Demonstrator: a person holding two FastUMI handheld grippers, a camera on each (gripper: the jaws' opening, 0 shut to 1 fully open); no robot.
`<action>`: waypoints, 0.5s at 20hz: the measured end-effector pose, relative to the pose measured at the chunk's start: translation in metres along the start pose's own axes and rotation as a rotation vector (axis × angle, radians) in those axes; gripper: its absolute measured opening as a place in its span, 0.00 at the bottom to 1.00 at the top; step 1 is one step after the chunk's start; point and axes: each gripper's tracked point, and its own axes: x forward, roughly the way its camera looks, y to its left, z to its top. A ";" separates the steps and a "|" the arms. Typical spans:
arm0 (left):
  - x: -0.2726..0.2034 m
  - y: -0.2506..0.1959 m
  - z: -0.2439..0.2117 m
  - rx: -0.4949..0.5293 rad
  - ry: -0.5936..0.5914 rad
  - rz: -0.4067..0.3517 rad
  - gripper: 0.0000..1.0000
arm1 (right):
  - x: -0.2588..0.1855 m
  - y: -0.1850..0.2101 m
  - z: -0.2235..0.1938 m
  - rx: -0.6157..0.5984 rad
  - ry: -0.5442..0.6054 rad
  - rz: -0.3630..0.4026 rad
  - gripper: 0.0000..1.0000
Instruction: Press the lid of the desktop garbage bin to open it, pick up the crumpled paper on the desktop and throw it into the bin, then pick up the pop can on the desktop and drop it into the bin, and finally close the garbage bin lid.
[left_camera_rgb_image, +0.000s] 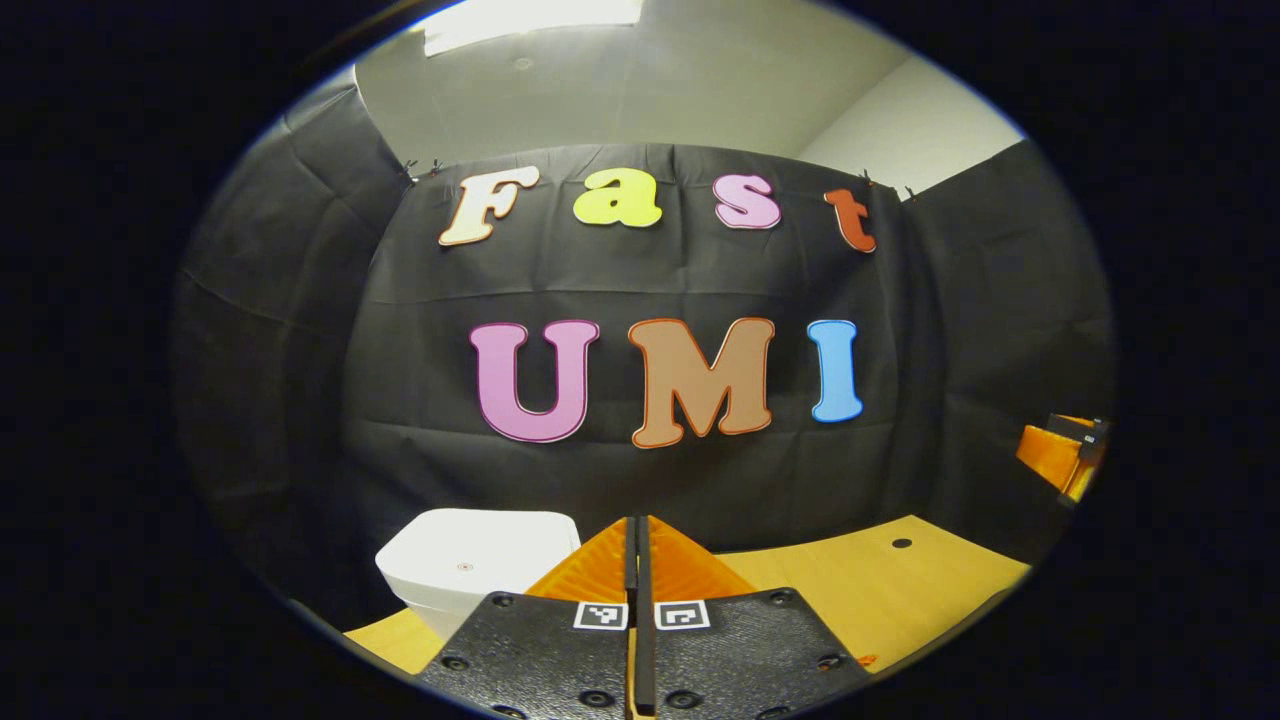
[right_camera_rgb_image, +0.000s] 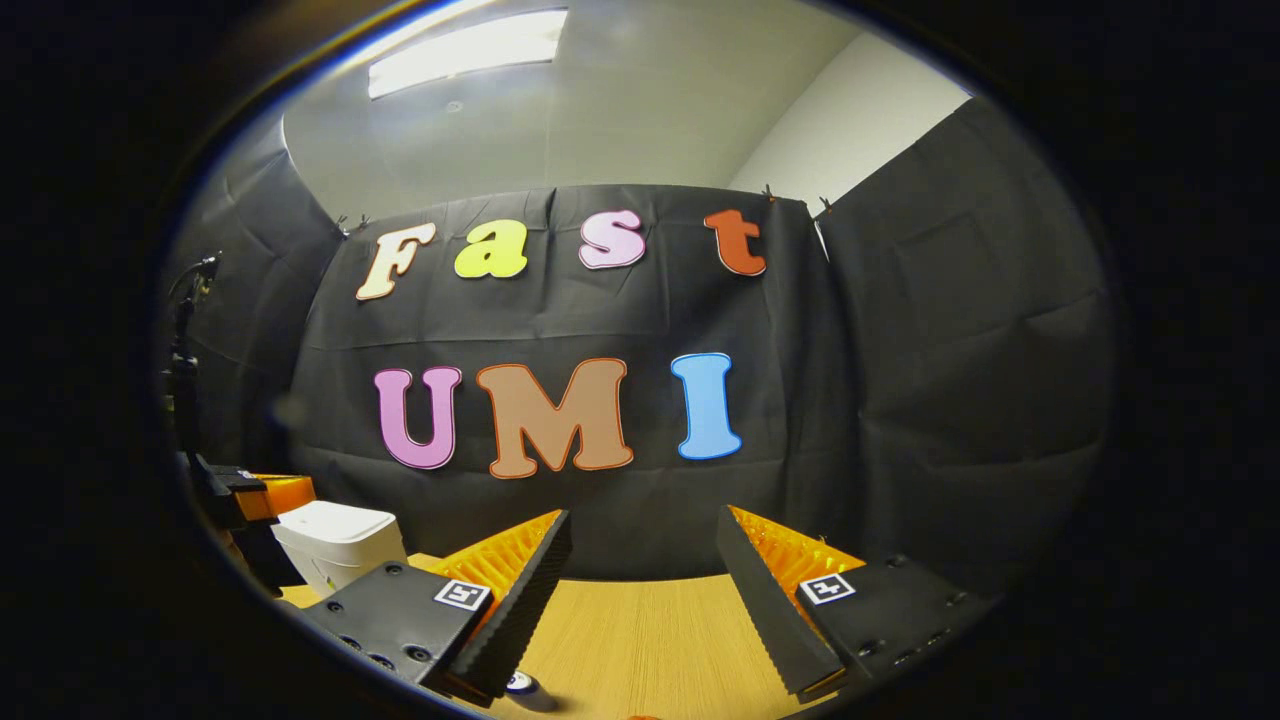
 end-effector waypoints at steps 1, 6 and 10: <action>0.003 0.009 -0.001 0.001 0.006 0.011 0.00 | 0.000 0.001 -0.001 -0.005 0.000 0.002 0.96; 0.025 0.072 -0.013 0.009 0.034 0.130 0.00 | -0.005 0.002 -0.008 -0.018 0.017 -0.005 0.96; 0.042 0.113 -0.039 -0.010 0.098 0.199 0.00 | -0.010 -0.002 -0.014 -0.030 0.036 -0.030 0.96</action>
